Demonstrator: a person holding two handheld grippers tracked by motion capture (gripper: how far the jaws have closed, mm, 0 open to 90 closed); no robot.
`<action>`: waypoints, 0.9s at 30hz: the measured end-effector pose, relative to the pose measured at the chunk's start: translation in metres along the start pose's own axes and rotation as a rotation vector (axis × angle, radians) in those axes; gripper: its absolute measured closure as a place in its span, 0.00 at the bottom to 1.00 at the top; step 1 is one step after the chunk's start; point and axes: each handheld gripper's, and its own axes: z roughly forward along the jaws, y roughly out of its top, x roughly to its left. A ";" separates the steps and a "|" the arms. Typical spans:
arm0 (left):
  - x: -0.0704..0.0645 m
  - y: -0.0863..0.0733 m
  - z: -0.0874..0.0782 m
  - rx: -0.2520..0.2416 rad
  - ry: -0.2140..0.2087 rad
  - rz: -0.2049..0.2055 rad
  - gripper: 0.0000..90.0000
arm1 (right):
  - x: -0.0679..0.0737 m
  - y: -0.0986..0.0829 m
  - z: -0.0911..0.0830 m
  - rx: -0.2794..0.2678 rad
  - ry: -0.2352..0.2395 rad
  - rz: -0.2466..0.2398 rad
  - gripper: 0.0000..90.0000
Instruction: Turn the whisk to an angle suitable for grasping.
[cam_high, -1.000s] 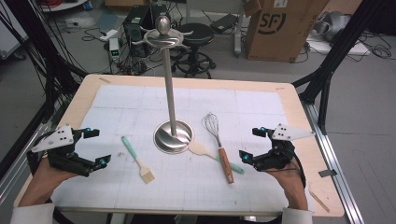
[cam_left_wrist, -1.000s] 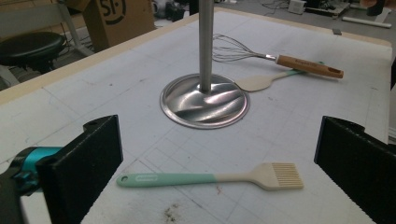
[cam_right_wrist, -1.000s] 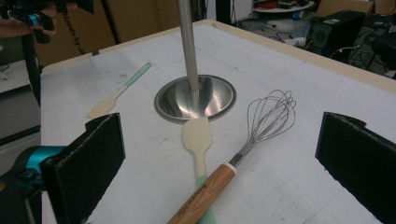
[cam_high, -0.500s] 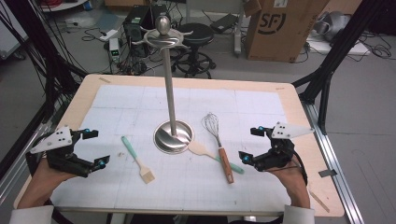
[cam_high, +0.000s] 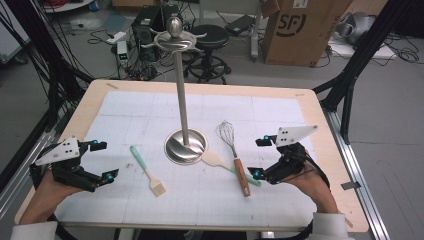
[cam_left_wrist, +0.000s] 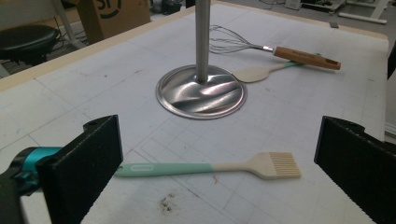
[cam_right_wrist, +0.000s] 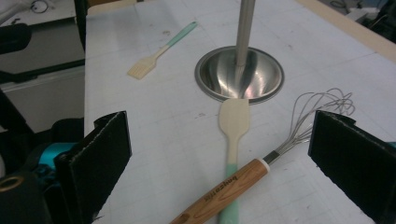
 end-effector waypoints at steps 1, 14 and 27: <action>0.000 0.000 0.000 0.000 0.000 0.000 0.02 | 0.000 0.001 0.002 0.014 0.003 -0.007 0.05; 0.000 0.003 0.000 -0.003 -0.006 0.002 0.02 | 0.005 0.007 0.027 0.222 0.093 -0.065 0.24; 0.000 0.003 0.001 0.004 -0.009 0.004 0.02 | 0.010 0.008 0.049 0.369 0.110 -0.076 0.79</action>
